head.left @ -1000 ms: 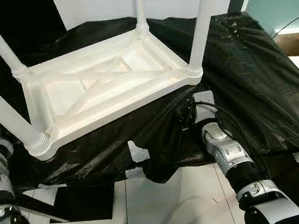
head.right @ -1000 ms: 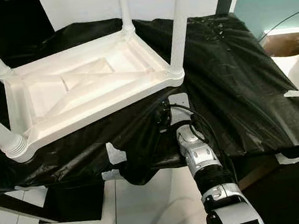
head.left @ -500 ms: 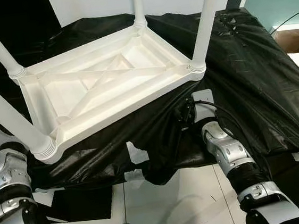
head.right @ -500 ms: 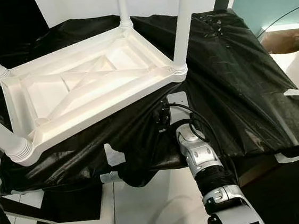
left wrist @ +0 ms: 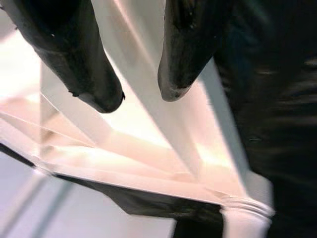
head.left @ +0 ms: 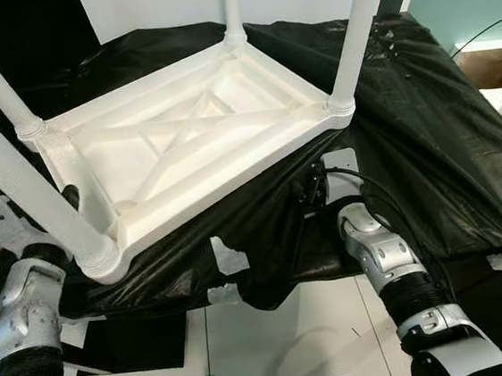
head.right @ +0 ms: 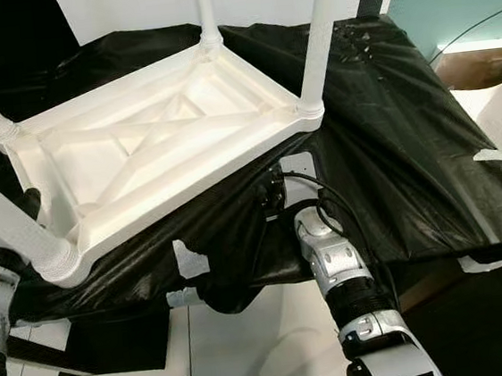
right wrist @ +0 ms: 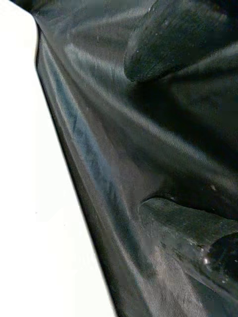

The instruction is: Building children table

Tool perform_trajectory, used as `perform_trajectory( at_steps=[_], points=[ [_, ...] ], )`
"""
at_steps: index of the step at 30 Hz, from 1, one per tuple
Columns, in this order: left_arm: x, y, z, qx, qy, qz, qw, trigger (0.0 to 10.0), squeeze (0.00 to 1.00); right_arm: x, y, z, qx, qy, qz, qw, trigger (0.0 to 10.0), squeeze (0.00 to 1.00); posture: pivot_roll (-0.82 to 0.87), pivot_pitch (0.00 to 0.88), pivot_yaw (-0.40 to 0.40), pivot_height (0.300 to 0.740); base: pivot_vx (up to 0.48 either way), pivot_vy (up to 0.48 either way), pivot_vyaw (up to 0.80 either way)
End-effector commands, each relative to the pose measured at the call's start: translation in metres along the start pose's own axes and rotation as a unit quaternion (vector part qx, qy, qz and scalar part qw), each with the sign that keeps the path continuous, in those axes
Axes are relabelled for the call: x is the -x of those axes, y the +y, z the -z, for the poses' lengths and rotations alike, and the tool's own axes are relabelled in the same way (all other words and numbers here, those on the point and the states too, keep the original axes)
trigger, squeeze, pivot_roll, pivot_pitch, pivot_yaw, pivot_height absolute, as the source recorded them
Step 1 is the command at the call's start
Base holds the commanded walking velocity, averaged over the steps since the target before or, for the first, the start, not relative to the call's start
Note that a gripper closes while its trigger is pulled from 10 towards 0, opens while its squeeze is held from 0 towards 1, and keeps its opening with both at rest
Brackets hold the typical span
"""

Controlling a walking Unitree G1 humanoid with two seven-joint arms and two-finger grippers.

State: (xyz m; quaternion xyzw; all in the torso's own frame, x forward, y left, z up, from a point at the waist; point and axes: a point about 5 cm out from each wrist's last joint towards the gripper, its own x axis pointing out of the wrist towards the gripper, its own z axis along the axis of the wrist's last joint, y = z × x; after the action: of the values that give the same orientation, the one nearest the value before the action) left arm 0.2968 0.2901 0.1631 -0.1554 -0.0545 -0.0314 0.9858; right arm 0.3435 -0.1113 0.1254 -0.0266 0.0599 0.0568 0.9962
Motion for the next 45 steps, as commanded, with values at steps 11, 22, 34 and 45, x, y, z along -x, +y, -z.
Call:
perform_trajectory(
  at_steps=[11, 22, 34, 45],
  points=[
    [0.042, -0.074, 0.007, -0.032, 0.032, 0.454, 0.89, 10.0, 0.0, 0.002, -0.003, 0.005, -0.009, 0.014, 0.023, 1.0, 10.0, 0.0, 0.03, 0.12, -0.029, 0.74, 0.0, 0.0, 0.0],
    [0.043, -0.062, 0.007, -0.046, 0.046, 0.418, 0.906, 10.0, 0.0, 0.009, -0.009, 0.007, -0.007, 0.017, 0.047, 0.999, 10.0, 0.0, 0.03, 0.103, -0.044, 0.74, 0.0, 0.0, 0.0],
    [0.03, -0.028, 0.009, -0.045, 0.048, 0.346, 0.936, 10.0, 0.0, 0.023, -0.047, -0.003, 0.009, -0.013, 0.155, 0.988, 10.0, 0.0, 0.0, 0.093, -0.054, 0.74, 0.0, 0.0, 0.0],
    [0.009, -0.039, -0.017, 0.006, -0.074, 0.364, 0.928, 10.0, 0.0, -0.008, -0.044, -0.016, -0.009, -0.002, 0.101, 0.995, 10.0, 0.0, -0.03, 0.079, -0.061, 0.74, 0.0, 0.0, 0.0]
  ],
)
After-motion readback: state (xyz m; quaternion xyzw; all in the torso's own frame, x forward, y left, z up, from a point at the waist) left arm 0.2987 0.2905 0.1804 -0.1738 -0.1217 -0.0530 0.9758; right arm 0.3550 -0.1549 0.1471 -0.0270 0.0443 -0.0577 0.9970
